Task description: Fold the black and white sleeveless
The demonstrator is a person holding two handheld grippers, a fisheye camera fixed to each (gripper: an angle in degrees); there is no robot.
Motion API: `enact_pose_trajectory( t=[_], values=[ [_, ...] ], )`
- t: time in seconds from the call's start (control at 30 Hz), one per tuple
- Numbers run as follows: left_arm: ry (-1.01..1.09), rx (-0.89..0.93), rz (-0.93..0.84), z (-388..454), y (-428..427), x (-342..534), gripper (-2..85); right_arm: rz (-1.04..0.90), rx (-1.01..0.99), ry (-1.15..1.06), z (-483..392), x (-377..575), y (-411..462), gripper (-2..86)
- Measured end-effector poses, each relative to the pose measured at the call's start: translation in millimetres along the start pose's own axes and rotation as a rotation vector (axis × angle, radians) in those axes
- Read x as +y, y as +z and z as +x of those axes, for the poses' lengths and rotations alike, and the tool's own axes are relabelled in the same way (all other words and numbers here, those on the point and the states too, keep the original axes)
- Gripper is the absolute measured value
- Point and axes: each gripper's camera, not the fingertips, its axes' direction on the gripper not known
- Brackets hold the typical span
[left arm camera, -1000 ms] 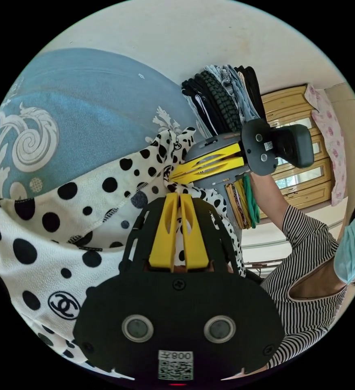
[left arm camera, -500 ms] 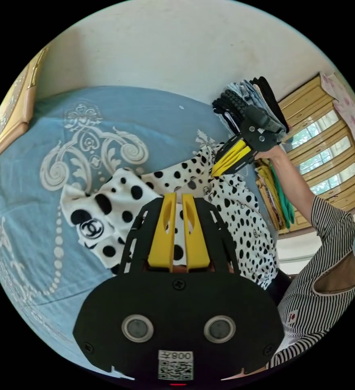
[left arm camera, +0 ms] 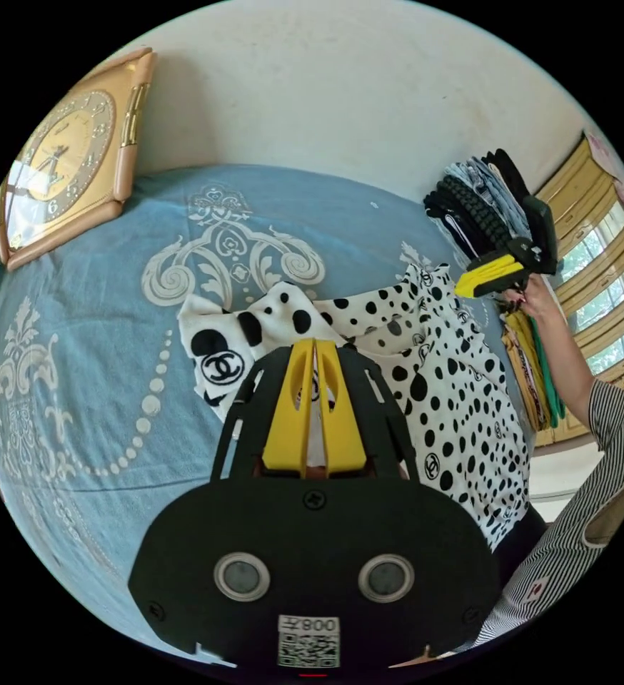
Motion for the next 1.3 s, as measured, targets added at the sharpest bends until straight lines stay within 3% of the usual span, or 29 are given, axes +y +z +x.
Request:
enact_pose_trajectory(
  t=[0.1,0.3,0.6,0.7,0.77,0.97,1.07,1.2,1.3],
  values=[
    [-0.033,-0.025,-0.01,2,6,0,0.2,0.02,0.167,0.132,11,33,4,0.7],
    [-0.041,-0.068,-0.024,14,18,-1,0.2,0.016,0.301,0.182,15,70,11,0.2],
    [-0.017,-0.151,0.026,48,7,4,0.1,0.15,0.292,0.321,28,130,-29,0.2],
    [-0.006,-0.18,-0.064,54,25,0,0.1,0.157,0.264,0.358,40,148,-30,0.2],
    [-0.024,-0.173,-0.033,56,20,0,0.1,0.151,0.227,0.39,45,157,-38,0.2],
    [-0.002,-0.276,0.034,74,2,3,0.1,0.249,0.37,0.405,37,189,-70,0.1],
    [-0.062,-0.259,-0.039,62,21,1,0.1,0.15,0.298,0.471,59,196,-61,0.1],
    [-0.113,-0.183,-0.019,60,20,7,0.1,0.217,0.195,0.542,72,222,-74,0.1],
    [-0.076,-0.19,0.052,77,2,19,0.1,0.275,0.239,0.518,57,243,-92,0.1]
  ],
)
